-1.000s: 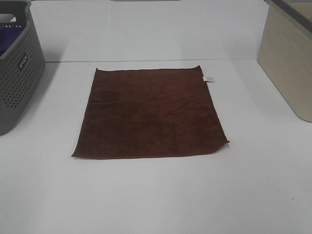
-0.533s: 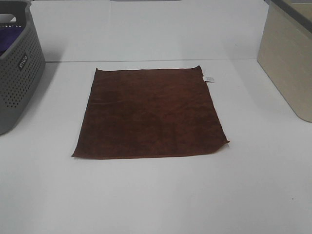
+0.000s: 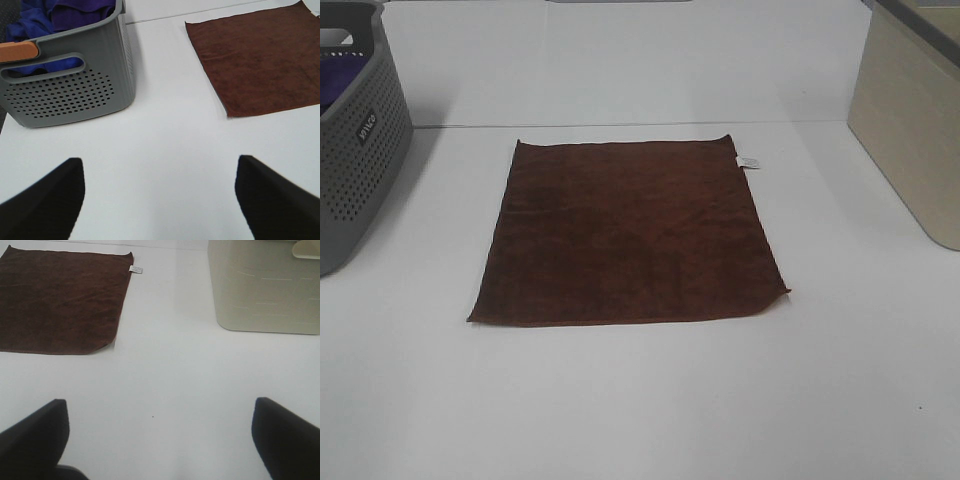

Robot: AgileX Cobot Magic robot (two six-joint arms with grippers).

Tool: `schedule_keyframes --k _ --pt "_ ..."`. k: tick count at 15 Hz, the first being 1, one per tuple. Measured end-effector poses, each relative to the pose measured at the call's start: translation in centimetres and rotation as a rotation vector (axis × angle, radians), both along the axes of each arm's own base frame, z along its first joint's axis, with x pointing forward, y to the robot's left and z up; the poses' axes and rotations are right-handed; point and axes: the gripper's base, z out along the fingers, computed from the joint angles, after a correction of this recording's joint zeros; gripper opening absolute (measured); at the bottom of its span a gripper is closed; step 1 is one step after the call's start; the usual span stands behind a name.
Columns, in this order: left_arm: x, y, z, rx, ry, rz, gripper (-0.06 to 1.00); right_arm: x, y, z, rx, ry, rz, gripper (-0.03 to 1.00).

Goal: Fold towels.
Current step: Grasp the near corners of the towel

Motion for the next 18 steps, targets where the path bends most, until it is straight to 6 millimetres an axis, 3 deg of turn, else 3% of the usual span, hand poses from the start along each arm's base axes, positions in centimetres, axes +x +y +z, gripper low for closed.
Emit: schedule_keyframes --k 14,16,18 --pt "0.0 0.0 0.0 -0.001 0.000 -0.001 0.77 0.0 0.0 0.0 0.000 0.000 0.000 0.95" --pt "0.4 -0.1 1.0 -0.017 -0.061 -0.004 0.77 0.1 0.0 0.3 0.000 -0.030 -0.002 0.94" --pt "2.0 -0.1 2.5 -0.044 -0.156 -0.001 0.76 1.2 0.0 1.8 0.015 -0.142 -0.007 0.93"
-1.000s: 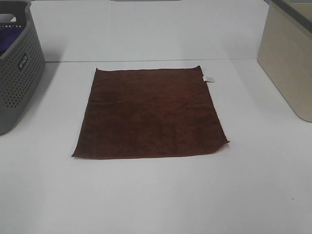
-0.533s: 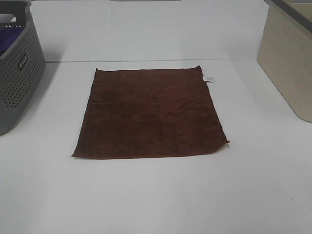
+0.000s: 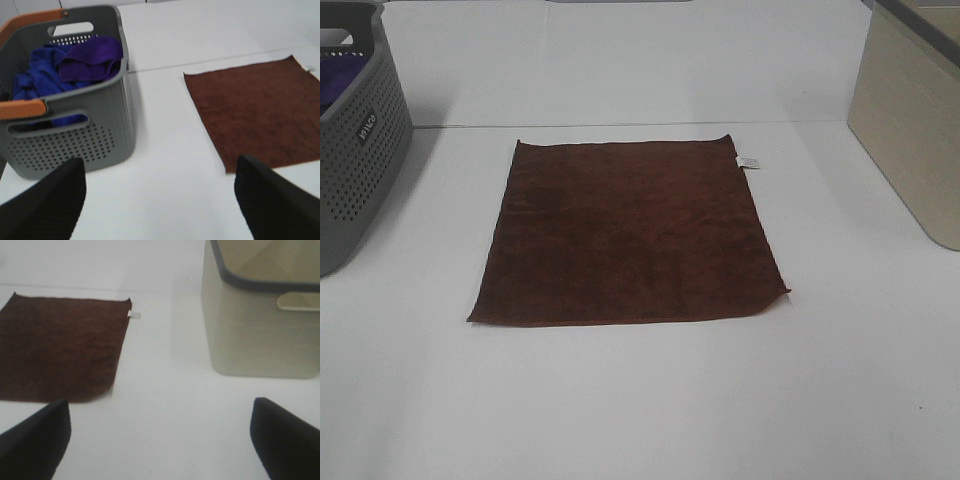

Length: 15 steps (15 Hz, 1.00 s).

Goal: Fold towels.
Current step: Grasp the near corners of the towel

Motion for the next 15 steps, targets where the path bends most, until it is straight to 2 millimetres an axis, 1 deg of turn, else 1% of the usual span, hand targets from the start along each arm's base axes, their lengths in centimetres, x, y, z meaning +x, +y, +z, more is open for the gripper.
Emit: schedule_keyframes --k 2,4,5,6,7,9,10,11,12,13,14,15 --pt "2.8 0.0 1.3 -0.033 -0.062 0.011 0.75 1.8 0.0 1.1 0.034 -0.052 -0.008 0.92" --pt "6.1 0.0 2.6 -0.102 -0.116 0.026 0.75 4.7 -0.1 1.8 0.082 -0.050 -0.022 0.89" --pt "7.7 0.0 2.8 -0.138 -0.104 0.032 0.75 6.1 0.0 2.1 0.103 -0.023 -0.023 0.88" --pt "9.5 0.0 2.6 -0.169 -0.052 0.038 0.75 7.5 0.0 2.5 0.121 0.010 -0.024 0.87" --pt "12.9 -0.2 1.2 -0.239 0.087 0.052 0.75 10.5 0.0 3.2 0.157 0.097 -0.024 0.85" --pt "16.0 -0.4 -1.3 -0.296 0.251 0.076 0.75 13.8 0.2 3.4 0.211 0.205 -0.022 0.82" --pt "17.2 -0.4 -2.6 -0.318 0.328 0.090 0.75 15.3 0.4 3.1 0.248 0.264 -0.020 0.80" --pt "18.3 -0.5 -4.0 -0.330 0.397 0.103 0.75 16.9 0.6 2.1 0.279 0.357 -0.019 0.78" --pt "18.8 -0.5 -4.6 -0.336 0.434 0.109 0.75 18.2 0.8 1.0 0.303 0.442 -0.013 0.77" --pt "20.1 -0.6 -6.1 -0.352 0.518 0.124 0.75 19.4 1.0 -0.3 0.324 0.522 0.004 0.76" --pt "20.4 -0.7 -6.6 -0.362 0.546 0.129 0.75 20.4 1.3 -1.6 0.334 0.586 0.033 0.76" --pt "21.0 -0.8 -7.3 -0.386 0.591 0.137 0.75 20.8 1.4 -2.0 0.344 0.605 0.050 0.76"
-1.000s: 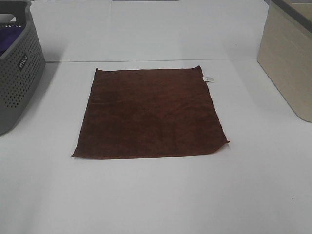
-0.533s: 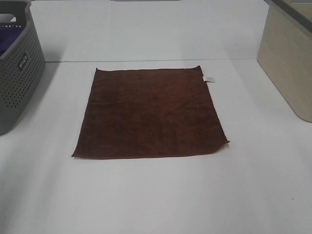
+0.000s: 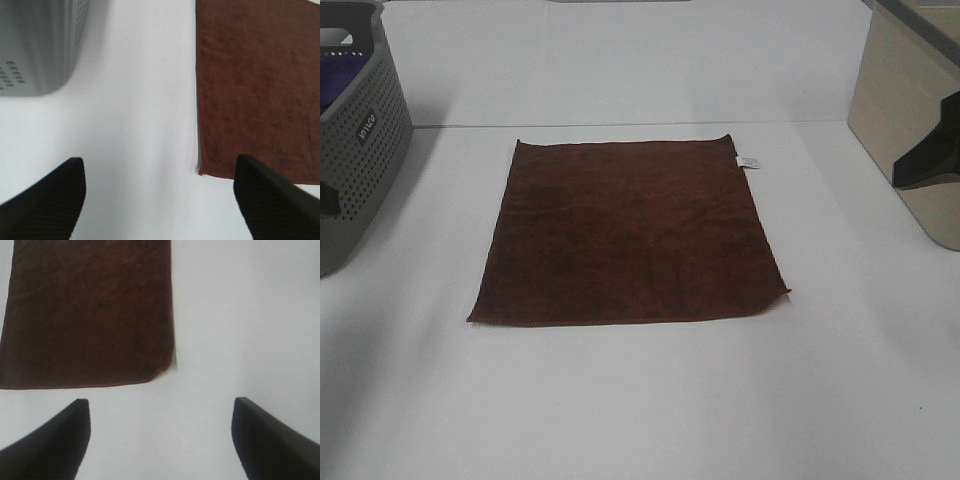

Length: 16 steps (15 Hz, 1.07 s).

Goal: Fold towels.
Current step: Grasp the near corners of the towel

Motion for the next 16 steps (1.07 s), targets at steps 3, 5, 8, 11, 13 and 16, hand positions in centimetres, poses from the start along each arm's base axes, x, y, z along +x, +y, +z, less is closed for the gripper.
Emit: schedule_keyframes --k 3,5,8,11,13,16 --pt "1.2 -0.2 -2.5 -0.044 0.107 0.013 0.75 2.5 0.8 -3.1 0.091 0.100 0.067 0.76" --pt "1.8 -0.5 -4.0 -0.078 0.164 0.005 0.75 3.7 1.2 -5.1 0.136 0.155 0.087 0.76" --pt "2.7 -1.3 -5.1 -0.141 0.205 -0.054 0.75 5.9 1.7 -7.2 0.218 0.193 0.105 0.76" --pt "4.0 -2.3 -6.1 -0.258 0.240 -0.103 0.75 7.7 2.2 -7.4 0.270 0.195 0.155 0.74" --pt "4.9 -3.2 -7.3 -0.351 0.290 -0.152 0.75 8.5 2.4 -7.3 0.294 0.212 0.193 0.72" --pt "7.0 -3.9 -9.5 -0.432 0.350 -0.212 0.75 9.4 2.6 -9.7 0.340 0.369 0.259 0.71"
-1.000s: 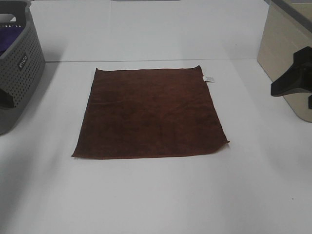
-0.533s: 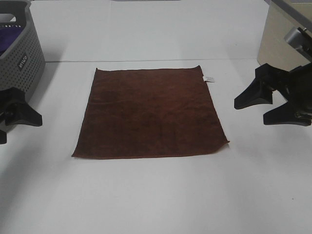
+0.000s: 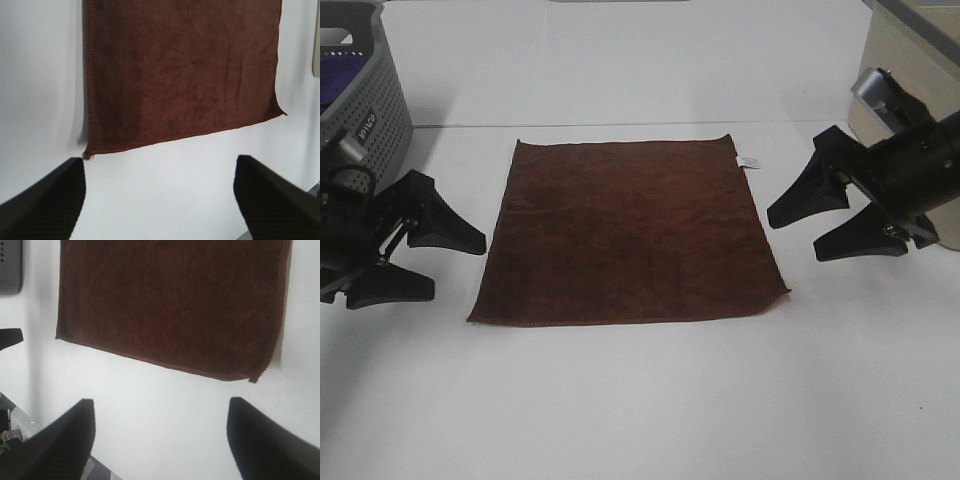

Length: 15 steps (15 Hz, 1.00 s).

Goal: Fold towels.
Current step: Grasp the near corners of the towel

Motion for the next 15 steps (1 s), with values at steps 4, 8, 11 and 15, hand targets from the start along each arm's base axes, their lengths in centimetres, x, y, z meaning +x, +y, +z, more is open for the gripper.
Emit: schedule_keyframes --k 4,8,11,15 --pt "0.9 -0.1 -2.1 -0.004 0.039 -0.039 0.75 0.5 -2.0 -2.8 0.002 0.087 -0.041 0.71" --pt "0.9 -0.1 -4.4 0.004 0.083 -0.076 0.75 0.8 -1.8 -5.8 -0.004 0.141 -0.038 0.71" --pt "1.2 0.1 -4.6 0.041 0.065 -0.064 0.77 1.7 -1.9 -6.9 -0.010 0.140 -0.054 0.71" --pt "2.6 -1.1 -4.9 0.026 0.051 -0.086 0.77 3.5 0.1 -7.8 -0.011 0.120 0.007 0.71"
